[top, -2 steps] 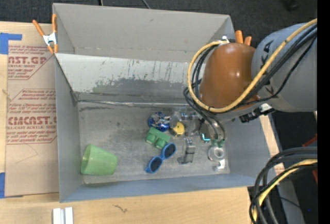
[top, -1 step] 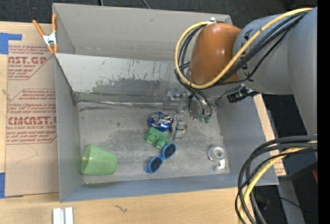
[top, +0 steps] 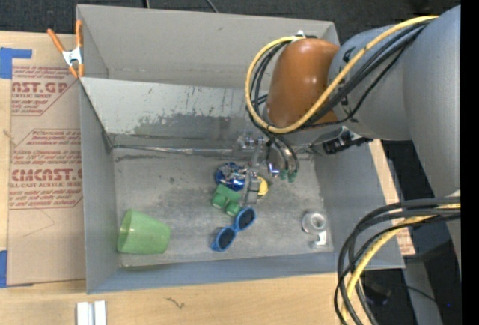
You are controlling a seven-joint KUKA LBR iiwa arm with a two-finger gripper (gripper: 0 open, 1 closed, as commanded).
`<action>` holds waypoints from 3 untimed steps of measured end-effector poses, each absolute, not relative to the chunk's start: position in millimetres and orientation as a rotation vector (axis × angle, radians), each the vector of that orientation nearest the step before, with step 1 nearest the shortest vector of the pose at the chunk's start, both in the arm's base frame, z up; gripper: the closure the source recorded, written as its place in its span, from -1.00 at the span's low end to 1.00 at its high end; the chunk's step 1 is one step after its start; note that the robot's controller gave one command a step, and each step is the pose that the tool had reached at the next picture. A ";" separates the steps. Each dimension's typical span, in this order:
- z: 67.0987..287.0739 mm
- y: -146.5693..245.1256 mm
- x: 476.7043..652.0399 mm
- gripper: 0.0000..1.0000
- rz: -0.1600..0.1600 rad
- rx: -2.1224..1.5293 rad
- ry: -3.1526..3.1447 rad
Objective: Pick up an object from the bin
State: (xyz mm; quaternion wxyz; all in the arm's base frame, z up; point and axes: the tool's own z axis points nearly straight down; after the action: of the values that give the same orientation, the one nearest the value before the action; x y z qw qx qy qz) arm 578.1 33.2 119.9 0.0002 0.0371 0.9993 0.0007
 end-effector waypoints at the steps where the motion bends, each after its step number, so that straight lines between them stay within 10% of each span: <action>1: 111.4 40.4 574.5 -1.00 0.002 0.132 3.138; 2: 72.1 35.6 571.0 -1.00 0.002 0.125 3.131; 3: 74.3 27.6 518.0 -1.00 0.006 0.306 3.109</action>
Offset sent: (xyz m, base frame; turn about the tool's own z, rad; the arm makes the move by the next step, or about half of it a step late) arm -0.0036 0.0058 -0.0078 0.0115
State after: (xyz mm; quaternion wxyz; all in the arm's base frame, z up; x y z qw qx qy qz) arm 518.0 27.6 74.3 0.0088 0.0980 0.9952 0.0019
